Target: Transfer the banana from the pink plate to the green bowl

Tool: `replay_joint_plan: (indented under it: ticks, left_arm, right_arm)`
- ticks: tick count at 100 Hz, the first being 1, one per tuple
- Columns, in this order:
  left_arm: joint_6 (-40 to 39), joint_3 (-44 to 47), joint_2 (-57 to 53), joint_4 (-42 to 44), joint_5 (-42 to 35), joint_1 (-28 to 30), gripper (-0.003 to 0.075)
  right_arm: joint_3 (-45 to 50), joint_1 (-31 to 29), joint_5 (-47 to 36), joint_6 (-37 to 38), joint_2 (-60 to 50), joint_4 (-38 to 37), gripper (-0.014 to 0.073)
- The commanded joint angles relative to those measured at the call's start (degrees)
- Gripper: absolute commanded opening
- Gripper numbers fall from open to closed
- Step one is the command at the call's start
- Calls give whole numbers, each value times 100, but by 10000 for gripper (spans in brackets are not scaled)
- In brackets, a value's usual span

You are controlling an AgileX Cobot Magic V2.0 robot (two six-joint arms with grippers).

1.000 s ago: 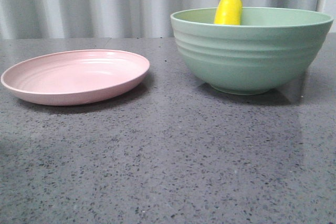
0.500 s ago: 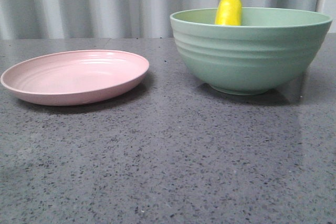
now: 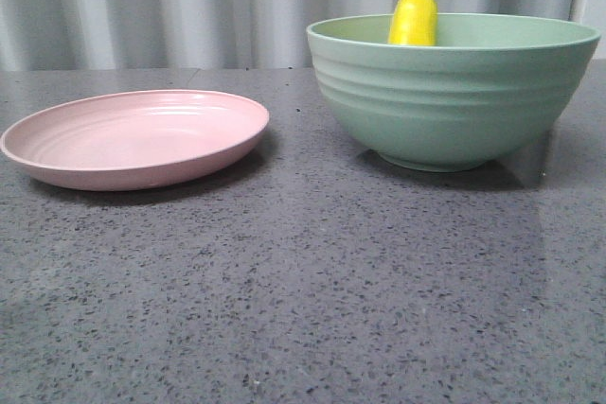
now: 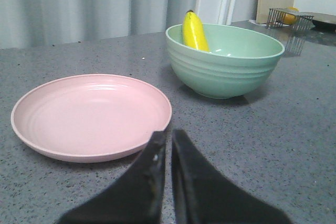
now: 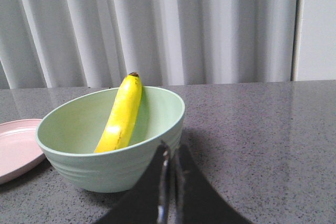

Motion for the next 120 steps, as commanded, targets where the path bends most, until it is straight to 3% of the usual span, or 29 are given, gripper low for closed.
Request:
replay_joint_plan:
  ticks: [1, 19, 30, 49, 69, 99, 120]
  left_arm:
    - [-50, -153, 68, -69, -491, 11, -19]
    - [-50, 20, 68, -69, -620, 24, -19]
    - [-50, 272, 68, 211, -1207, 235, -19]
    - [-50, 1000, -146, 597, -2758, 1280, -19]
    - [-50, 1491, -585, 766, -2775, 2306, -19]
    - [-50, 1486, -1116, 585, -1608, 3768, -19]
    - [-50, 1486, -1116, 470, -134, 3972, -19]
  right_arm:
    - [-129, -15, -446, -53, 141, -34, -79]
    - [-129, -15, -446, -53, 141, -34, -79]
    - [-129, -15, -446, -53, 141, -34, -80]
    - [-129, -15, -446, -53, 141, -34, -79]
    - [-129, -15, -446, -53, 141, -34, -80]
    - [-129, -15, -456, -53, 141, -34, -80]
    - [-129, -15, -442, -53, 141, -34, -79]
